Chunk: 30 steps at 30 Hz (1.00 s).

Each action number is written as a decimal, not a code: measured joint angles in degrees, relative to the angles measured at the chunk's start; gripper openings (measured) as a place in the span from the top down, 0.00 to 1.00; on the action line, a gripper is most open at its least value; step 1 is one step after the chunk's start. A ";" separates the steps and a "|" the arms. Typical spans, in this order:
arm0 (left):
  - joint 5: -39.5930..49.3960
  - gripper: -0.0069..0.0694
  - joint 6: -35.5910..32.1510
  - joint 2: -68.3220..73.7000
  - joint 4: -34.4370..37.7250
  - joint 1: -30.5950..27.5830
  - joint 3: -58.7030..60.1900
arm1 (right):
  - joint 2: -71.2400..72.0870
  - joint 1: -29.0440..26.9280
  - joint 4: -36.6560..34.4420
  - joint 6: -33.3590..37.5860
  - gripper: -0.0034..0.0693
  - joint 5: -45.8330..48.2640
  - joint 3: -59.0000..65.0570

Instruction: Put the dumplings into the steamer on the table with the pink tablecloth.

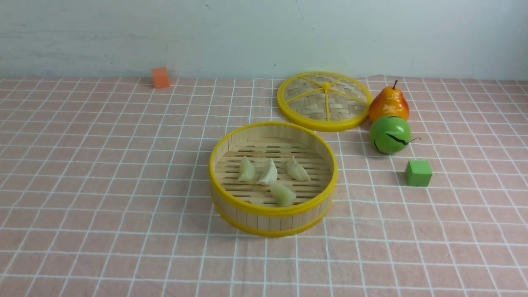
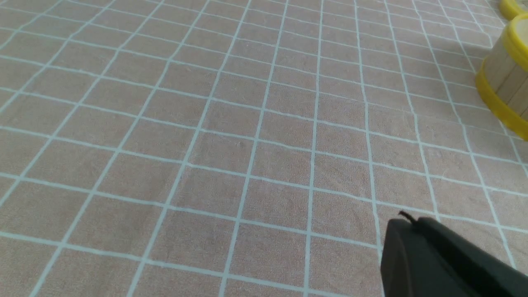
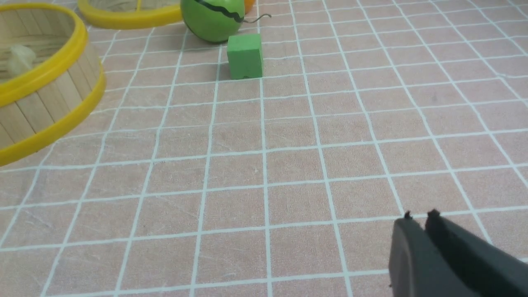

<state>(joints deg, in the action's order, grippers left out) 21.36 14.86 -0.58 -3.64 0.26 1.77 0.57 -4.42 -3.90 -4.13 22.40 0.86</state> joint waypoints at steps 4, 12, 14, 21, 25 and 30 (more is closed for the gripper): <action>-0.17 0.93 0.00 0.00 0.00 0.00 0.00 | 0.00 0.00 0.00 0.00 0.88 0.00 0.00; -0.64 0.93 0.00 0.00 0.03 0.00 0.00 | 0.00 0.00 0.00 0.00 0.86 0.00 0.00; -0.64 0.93 0.00 0.00 0.03 0.00 0.00 | 0.00 0.00 0.00 0.00 0.86 0.00 0.00; -0.69 0.93 0.00 0.00 0.07 0.00 0.00 | 0.00 0.00 0.00 0.00 0.84 0.00 0.00; -0.69 0.93 0.00 0.00 0.07 0.00 0.00 | 0.00 0.00 0.00 0.00 0.83 0.00 0.00; -0.69 0.93 0.00 0.00 0.07 0.00 0.00 | 0.00 0.00 0.00 0.00 0.83 0.00 0.00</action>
<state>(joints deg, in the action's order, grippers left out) 20.67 14.86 -0.58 -3.57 0.26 1.77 0.57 -4.42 -3.90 -4.13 22.40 0.86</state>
